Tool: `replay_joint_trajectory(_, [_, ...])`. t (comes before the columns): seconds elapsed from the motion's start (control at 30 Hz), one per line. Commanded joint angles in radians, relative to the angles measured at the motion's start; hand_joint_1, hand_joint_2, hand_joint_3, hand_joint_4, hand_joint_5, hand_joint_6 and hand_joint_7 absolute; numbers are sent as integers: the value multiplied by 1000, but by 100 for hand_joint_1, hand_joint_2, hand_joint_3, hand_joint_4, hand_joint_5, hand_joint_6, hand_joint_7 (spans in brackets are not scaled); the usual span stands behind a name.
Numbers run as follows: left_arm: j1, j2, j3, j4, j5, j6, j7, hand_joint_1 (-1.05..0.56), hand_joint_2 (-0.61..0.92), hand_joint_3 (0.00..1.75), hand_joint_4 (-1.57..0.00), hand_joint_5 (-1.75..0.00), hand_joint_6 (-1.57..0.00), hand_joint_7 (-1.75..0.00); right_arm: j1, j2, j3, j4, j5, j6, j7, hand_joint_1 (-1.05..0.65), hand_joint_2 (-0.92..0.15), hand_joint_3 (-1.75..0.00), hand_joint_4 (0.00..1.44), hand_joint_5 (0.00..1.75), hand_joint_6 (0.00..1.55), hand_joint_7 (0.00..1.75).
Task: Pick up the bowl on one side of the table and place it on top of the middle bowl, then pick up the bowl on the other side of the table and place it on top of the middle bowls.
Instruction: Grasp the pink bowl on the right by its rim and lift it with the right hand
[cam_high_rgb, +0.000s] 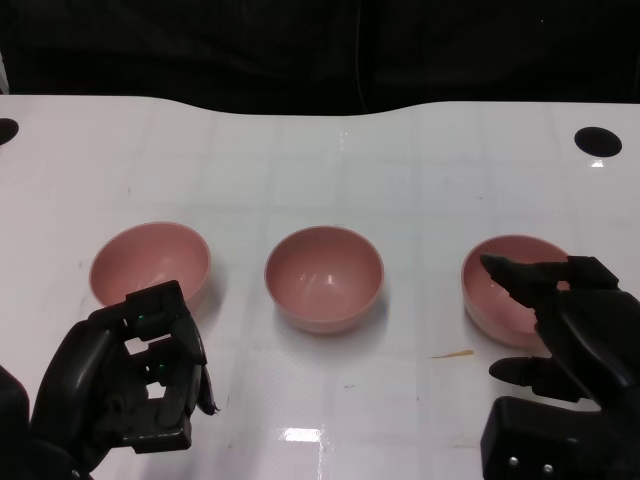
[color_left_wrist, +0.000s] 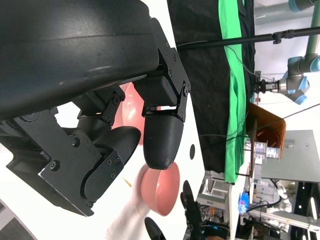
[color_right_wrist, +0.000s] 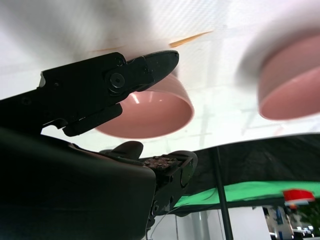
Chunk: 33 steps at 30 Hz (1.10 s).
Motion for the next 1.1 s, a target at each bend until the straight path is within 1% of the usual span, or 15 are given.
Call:
replay_joint_trajectory(0.03, [-7,7,-5,-4,2,11,2,-9,32,154,-88,-175,-85,-159,-41,-33,25,47,-29,33,5,-58,-92,-2,7,61,30,3])
replay_joint_trajectory(0.23, [-15,-1,-13,-3,2,16,7,-8,34,152,-88,-174,-86,-158,-135,-48,87,234,-67,42,-61,-53,-92,-11,36,37,44,3])
replay_joint_trajectory(0.53, [-24,-9,-9,3,-14,21,2,-7,35,153,-88,-175,-86,-157,-263,-30,150,416,-42,79,-74,-50,-92,-24,68,19,71,4])
replay_joint_trajectory(0.57, [-22,-11,-9,-1,-14,26,6,-7,35,153,-88,-175,-86,-157,-287,-25,152,449,-27,57,-94,-46,-91,-23,77,24,78,7])
replay_joint_trajectory(0.63, [-18,-14,-8,-9,-15,34,13,-7,34,153,-88,-174,-87,-157,-324,-20,160,503,-10,20,-135,-35,-92,-15,89,67,103,8])
replay_joint_trajectory(0.67, [-16,-16,-7,-12,-18,38,15,-7,34,153,-89,-174,-87,-156,-345,-18,167,541,-9,-9,-182,-31,-91,-9,87,115,116,9])
replay_joint_trajectory(0.7, [-16,-17,-7,-14,-19,41,15,-7,34,153,-89,-174,-87,-156,-359,-18,174,567,-9,-28,-217,-29,-91,-6,89,144,125,12])
replay_joint_trajectory(0.73, [-16,-18,-6,-16,-20,45,15,-8,34,153,-89,-173,-87,-155,-376,-15,181,595,-8,-40,-247,-28,-91,-6,90,162,128,22])
replay_joint_trajectory(0.77, [-16,-18,-6,-17,-20,48,16,-8,34,153,-89,-174,-87,-155,-392,-13,188,619,-8,-50,-276,-27,-90,-10,91,168,107,75])
replay_joint_trajectory(0.8, [-15,-18,-6,-20,-19,51,17,-8,34,153,-89,-174,-87,-155,-404,-11,194,635,-8,-59,-305,-26,-91,-11,93,171,90,116])
replay_joint_trajectory(0.83, [-15,-17,-6,-22,-19,54,18,-8,34,153,-89,-174,-87,-155,-414,-9,199,649,-8,-67,-328,-25,-91,-11,93,173,79,143])
replay_joint_trajectory(0.9, [-15,-18,-8,-24,-21,58,19,-8,33,153,-88,-174,-87,-155,-431,-9,201,654,1,-101,-382,-22,-92,-14,93,174,73,163])
replay_joint_trajectory(0.97, [-15,-20,-11,-28,-24,65,21,-8,33,154,-88,-175,-86,-155,-443,-10,201,643,9,-117,-403,-21,-91,-16,93,175,71,172])
replay_joint_trajectory(1.03, [-14,-24,-13,-33,-26,73,25,-7,33,154,-88,-175,-86,-155,-450,-10,199,612,14,-124,-412,-21,-63,-71,93,175,68,174])
replay_joint_trajectory(1.1, [-12,-25,-14,-42,-27,82,31,-8,32,154,-89,-175,-87,-156,-449,-8,197,570,18,-127,-418,-20,-50,-95,93,175,67,174])
